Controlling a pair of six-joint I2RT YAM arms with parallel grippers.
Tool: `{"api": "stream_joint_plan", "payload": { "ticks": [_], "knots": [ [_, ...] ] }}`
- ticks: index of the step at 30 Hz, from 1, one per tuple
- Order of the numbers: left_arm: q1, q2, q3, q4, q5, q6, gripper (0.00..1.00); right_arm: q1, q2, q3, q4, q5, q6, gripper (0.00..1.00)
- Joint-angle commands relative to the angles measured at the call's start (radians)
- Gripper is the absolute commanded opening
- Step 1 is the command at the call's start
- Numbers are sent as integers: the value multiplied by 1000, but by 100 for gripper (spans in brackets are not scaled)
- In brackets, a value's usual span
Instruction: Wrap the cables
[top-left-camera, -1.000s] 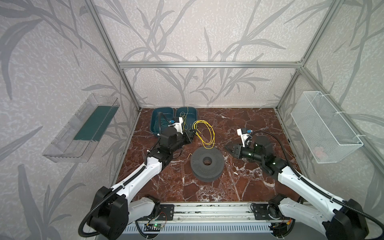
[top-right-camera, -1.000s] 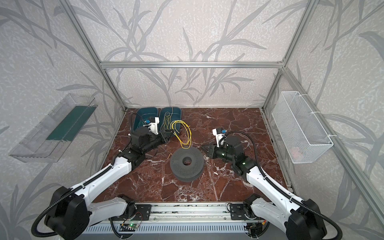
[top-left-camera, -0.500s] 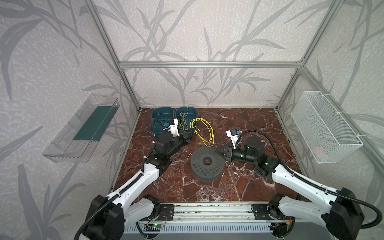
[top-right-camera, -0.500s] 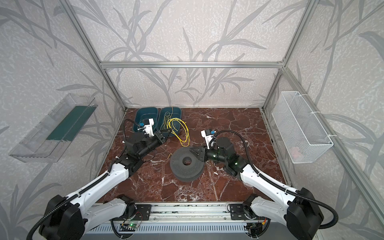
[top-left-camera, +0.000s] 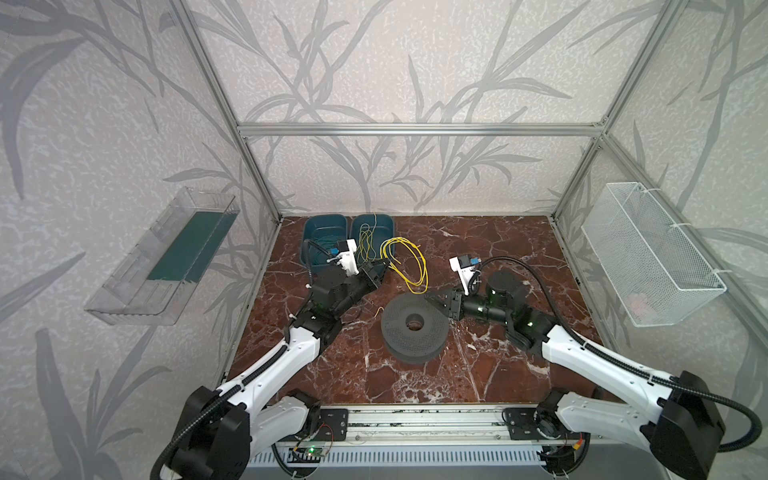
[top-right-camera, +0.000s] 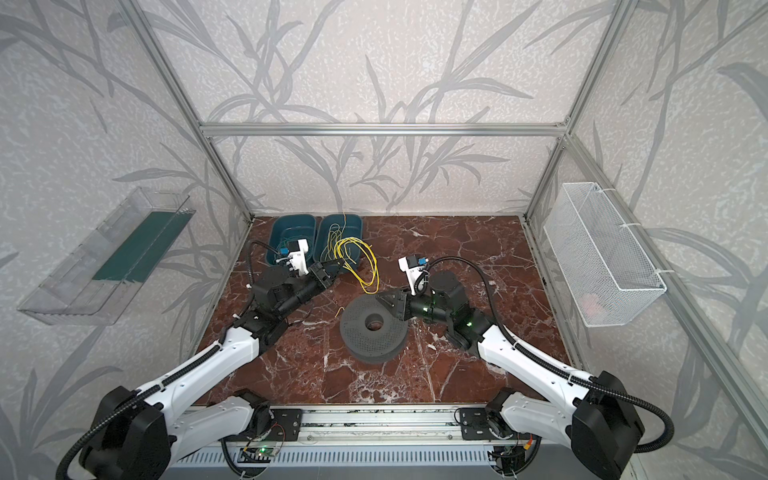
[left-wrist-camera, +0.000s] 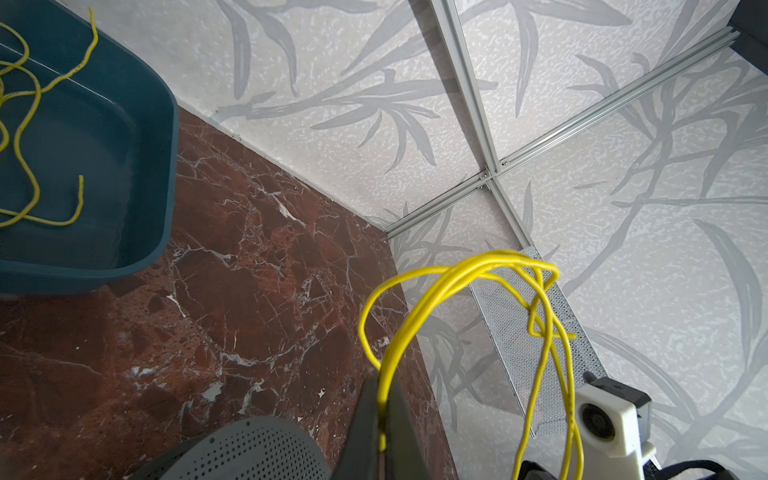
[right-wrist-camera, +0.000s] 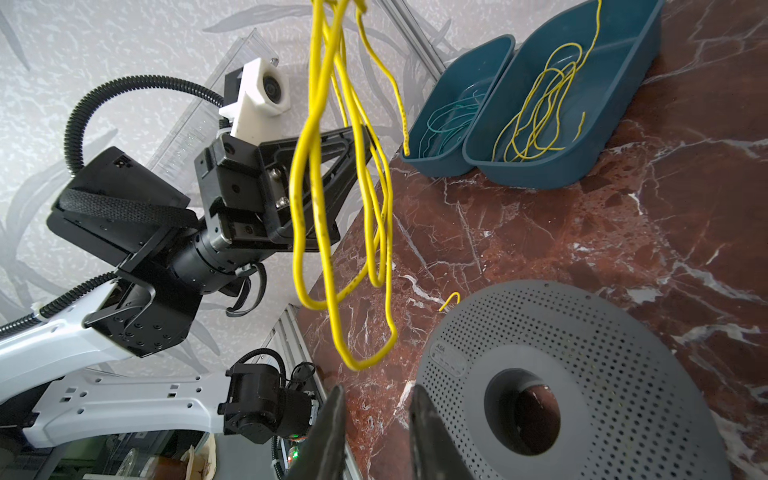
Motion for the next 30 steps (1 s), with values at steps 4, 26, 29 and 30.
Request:
{"api": "stream_joint_plan", "payload": {
  "ticks": [4,26,29,30],
  "knots": [
    [-13,41,-26,101,40,-55,0,4,26,43,49,88,-34,28],
    [-14,-28,-59,20,122,22,0,-9,-59,100,-147,275,-171,0],
    [-13,-37,-50,-21,144,46,0,-48,-91,97,-190,290,-181,0],
    [-14,-40,-48,-30,155,52,0,-63,-101,95,-202,292,-182,0]
  ]
}}
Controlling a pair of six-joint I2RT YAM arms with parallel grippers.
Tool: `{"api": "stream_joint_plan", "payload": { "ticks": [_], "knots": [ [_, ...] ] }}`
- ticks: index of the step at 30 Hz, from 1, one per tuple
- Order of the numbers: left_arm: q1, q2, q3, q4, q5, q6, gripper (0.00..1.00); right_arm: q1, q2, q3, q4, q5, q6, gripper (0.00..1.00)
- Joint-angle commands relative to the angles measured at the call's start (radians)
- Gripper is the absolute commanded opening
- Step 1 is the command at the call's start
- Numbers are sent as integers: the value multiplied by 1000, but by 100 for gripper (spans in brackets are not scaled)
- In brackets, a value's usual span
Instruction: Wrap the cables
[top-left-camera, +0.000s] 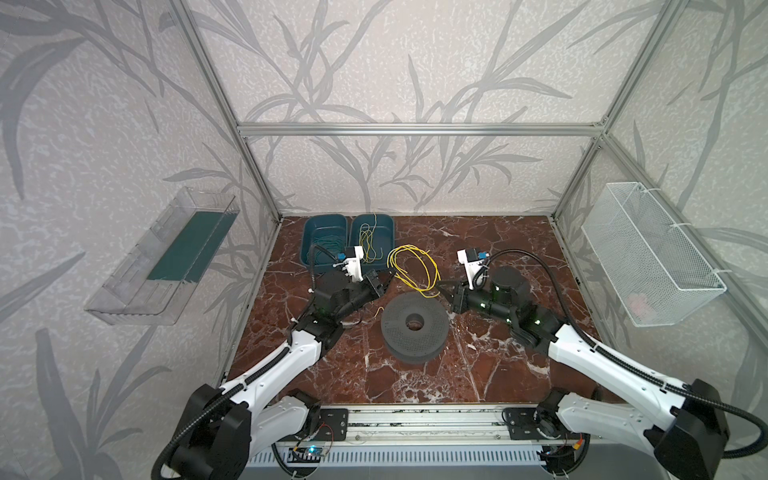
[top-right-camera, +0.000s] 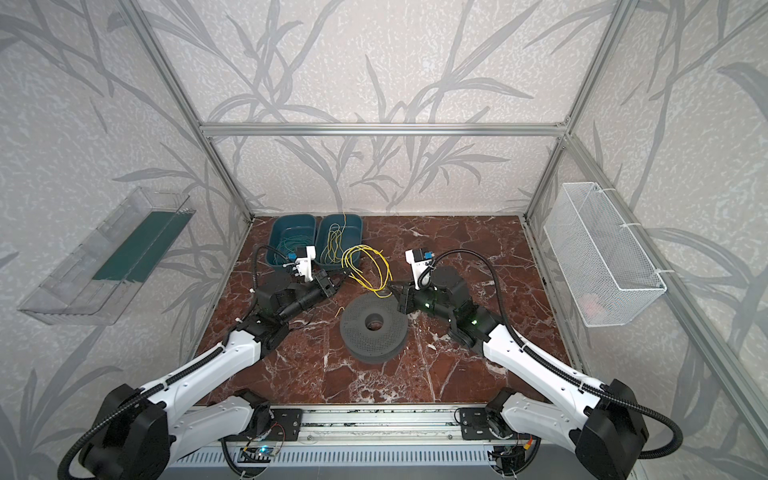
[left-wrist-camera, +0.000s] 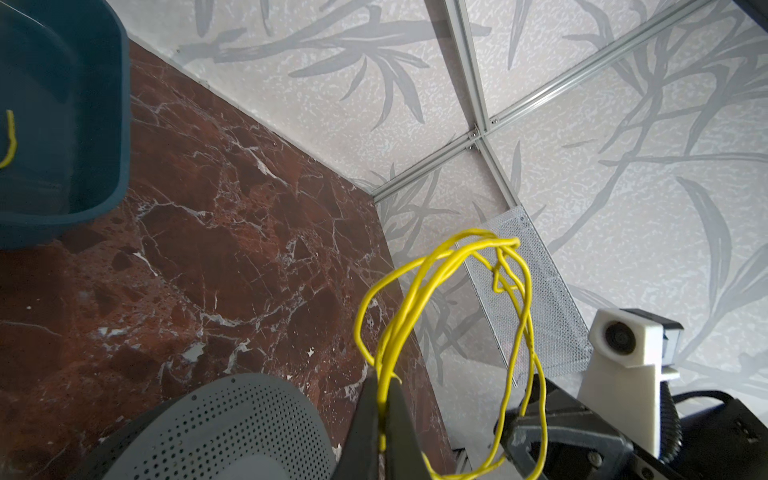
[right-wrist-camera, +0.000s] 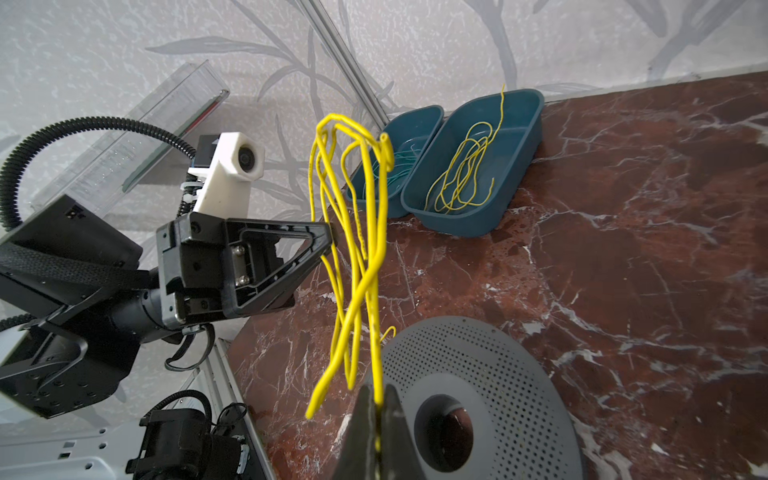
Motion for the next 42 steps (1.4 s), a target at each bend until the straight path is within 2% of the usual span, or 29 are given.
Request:
{"api": "stream_joint_plan", "payload": {
  "ticks": [1,8,15,22,32,38,42],
  "knots": [
    [-1,-29,5,-54,53,44,0,-48,-49,31,-64,79,-37,0],
    [0,-33,40,-132,167,84,0,-69,-72,64,-182,161,-135,0],
    [0,-80,65,-261,134,153,0,-85,-105,62,-210,216,-153,0],
    [4,-149,83,-461,-15,232,0,-210,-181,36,-219,185,-100,0],
    [11,-150,118,-594,-103,272,0,-416,-240,25,-242,140,-13,0],
    [16,-192,130,-672,-223,281,0,-505,-257,26,-273,163,11,0],
    [33,-241,135,-719,-351,270,0,-589,-285,16,-289,159,37,0]
  ]
}}
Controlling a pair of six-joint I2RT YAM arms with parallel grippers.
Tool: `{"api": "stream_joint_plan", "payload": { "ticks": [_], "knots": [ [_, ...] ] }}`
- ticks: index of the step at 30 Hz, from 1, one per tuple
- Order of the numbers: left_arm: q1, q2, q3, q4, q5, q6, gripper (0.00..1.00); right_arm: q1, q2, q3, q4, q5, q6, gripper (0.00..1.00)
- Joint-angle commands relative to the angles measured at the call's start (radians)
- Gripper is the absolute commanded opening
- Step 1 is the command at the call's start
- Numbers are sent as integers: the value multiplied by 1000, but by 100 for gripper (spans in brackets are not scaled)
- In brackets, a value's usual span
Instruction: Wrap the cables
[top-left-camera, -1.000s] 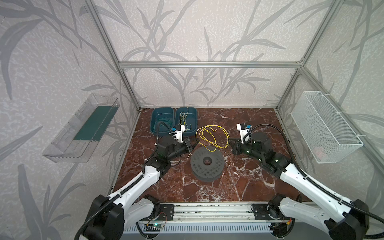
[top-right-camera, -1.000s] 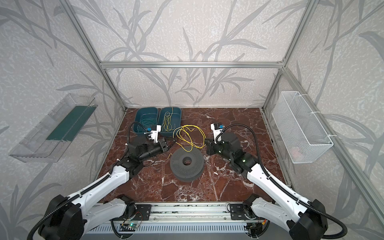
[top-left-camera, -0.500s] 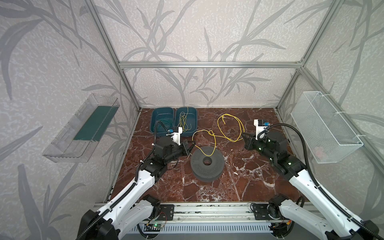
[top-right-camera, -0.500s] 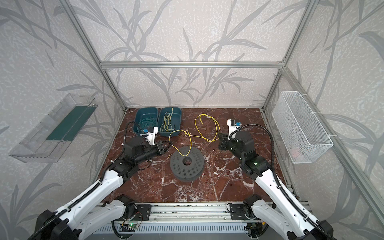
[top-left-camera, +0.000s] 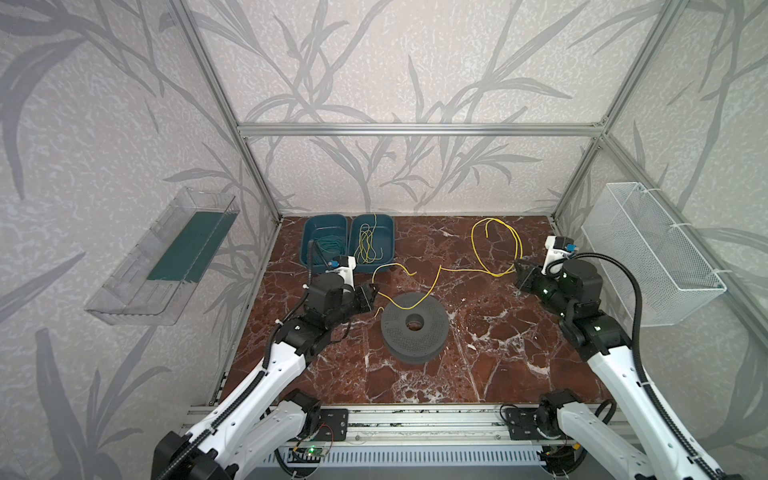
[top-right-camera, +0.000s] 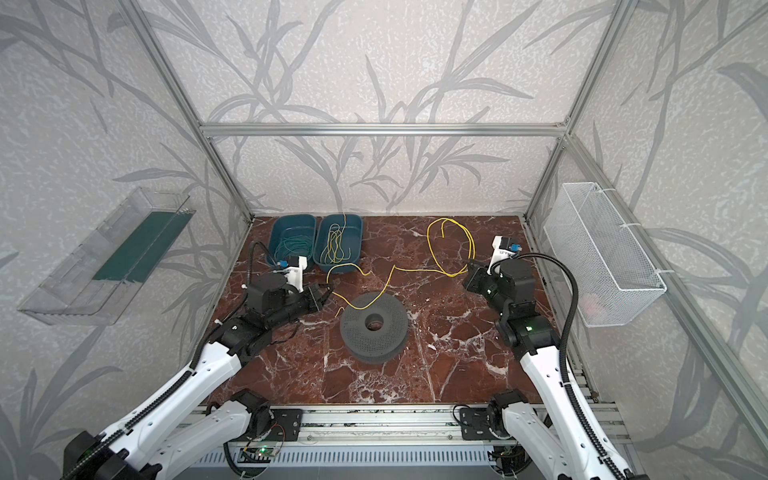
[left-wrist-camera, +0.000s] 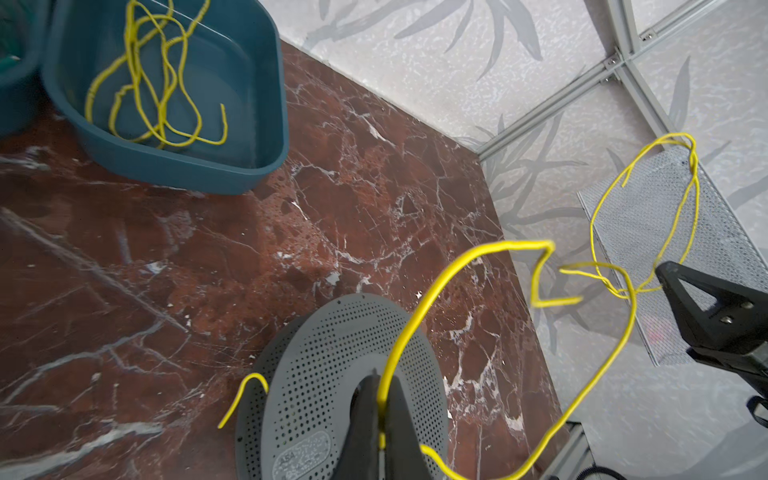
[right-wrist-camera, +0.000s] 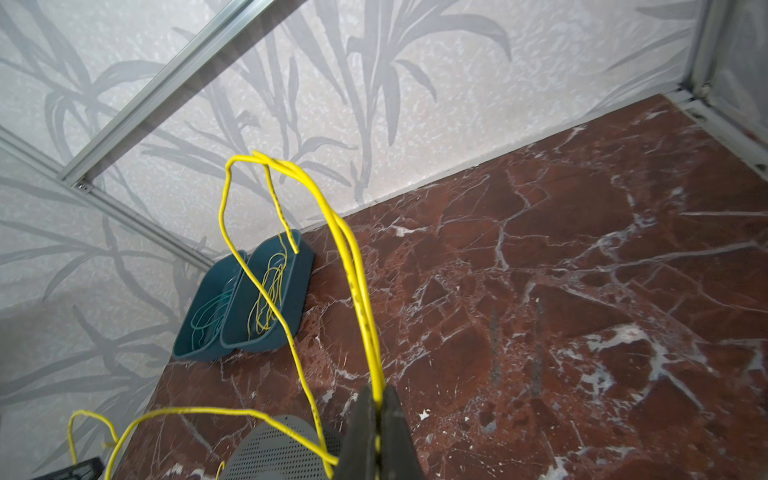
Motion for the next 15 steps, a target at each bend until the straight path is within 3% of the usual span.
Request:
{"api": "stream_joint_plan", "payload": {
  "ticks": [1,9,15],
  "knots": [
    [28,-53,28,-94,-174,14,0,-67,-41,-9,-3,30,39,0],
    [220,-141,91,-129,-258,-35,0,-203,-59,-63,-11,-11,72,0],
    [274,-177,107,-126,-304,-56,0,-258,-65,-109,16,-34,96,0]
  ]
}}
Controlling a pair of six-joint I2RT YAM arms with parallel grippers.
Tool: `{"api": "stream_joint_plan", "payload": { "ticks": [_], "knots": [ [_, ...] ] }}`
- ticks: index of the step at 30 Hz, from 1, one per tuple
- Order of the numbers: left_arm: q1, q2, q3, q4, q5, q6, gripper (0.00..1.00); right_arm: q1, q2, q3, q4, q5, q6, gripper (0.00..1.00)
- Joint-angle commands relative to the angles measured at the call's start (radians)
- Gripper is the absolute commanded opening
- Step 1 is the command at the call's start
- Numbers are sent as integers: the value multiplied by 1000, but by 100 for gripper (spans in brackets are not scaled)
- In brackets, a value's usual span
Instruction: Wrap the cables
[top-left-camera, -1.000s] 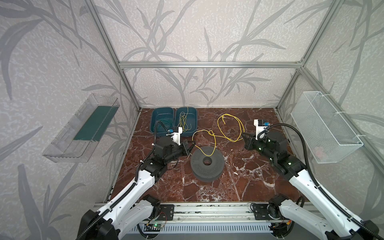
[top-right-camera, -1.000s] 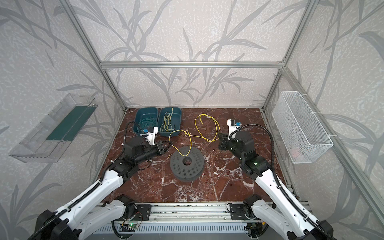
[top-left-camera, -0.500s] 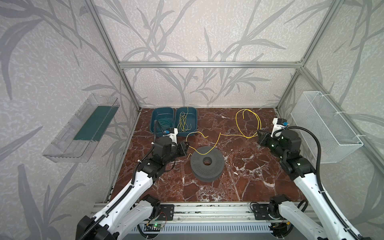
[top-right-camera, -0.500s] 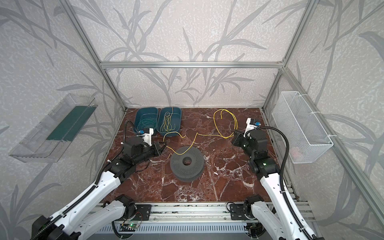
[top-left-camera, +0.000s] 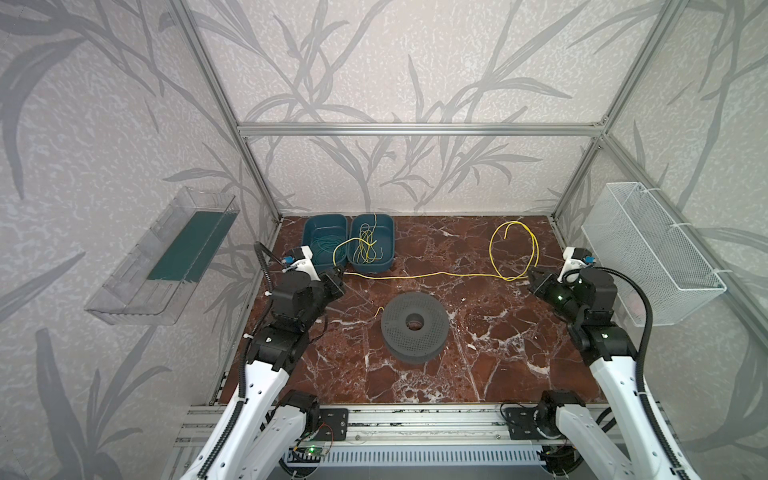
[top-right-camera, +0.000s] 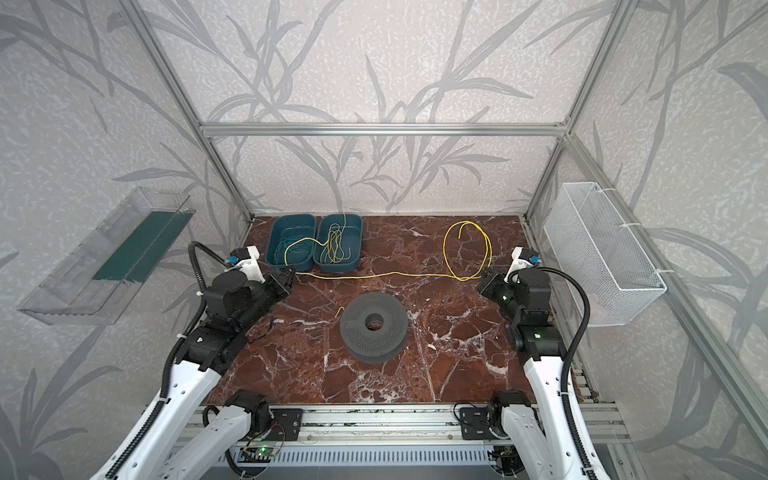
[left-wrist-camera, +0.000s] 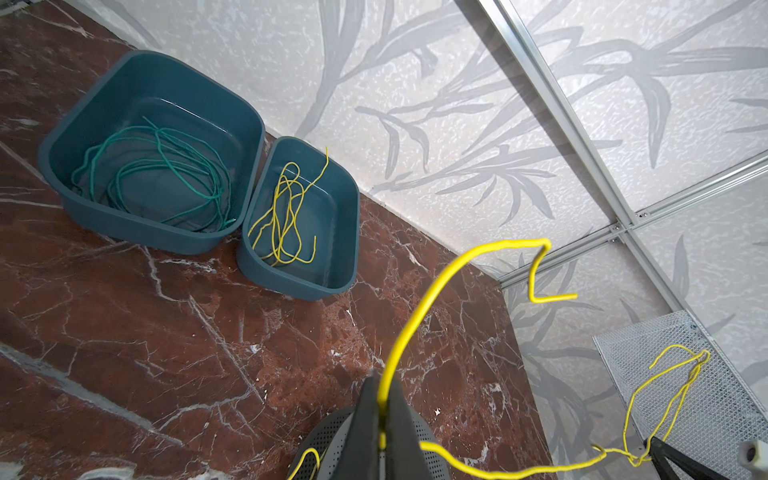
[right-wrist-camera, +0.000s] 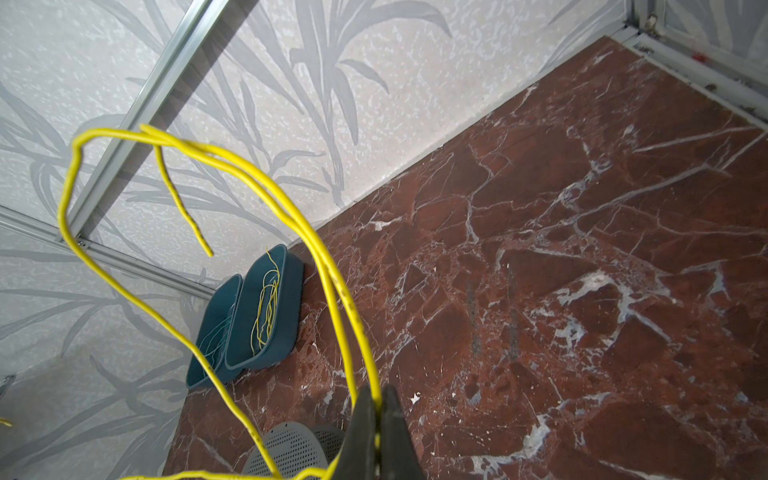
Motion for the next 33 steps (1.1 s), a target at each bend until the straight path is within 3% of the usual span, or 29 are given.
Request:
{"api": "stream_joint_plan", "payload": {
  "ticks": [1,11,15,20,28,33],
  "knots": [
    [71,-33,25,-46,-200,-12,0,-64,-12,-19,30,136,6,0],
    [93,84,29,-50,-77,0,0,-64,-19,-38,143,-117,62,0],
    [92,78,8,-31,-40,0,20,-59,-12,-5,141,-250,88,0],
    [93,46,44,-57,8,43,43,-21,-27,23,135,-299,96,0],
    [89,79,184,-132,141,80,44,43,-40,52,169,-300,136,0],
    [38,158,291,-139,202,122,43,72,-34,56,255,-385,137,0]
  ]
}}
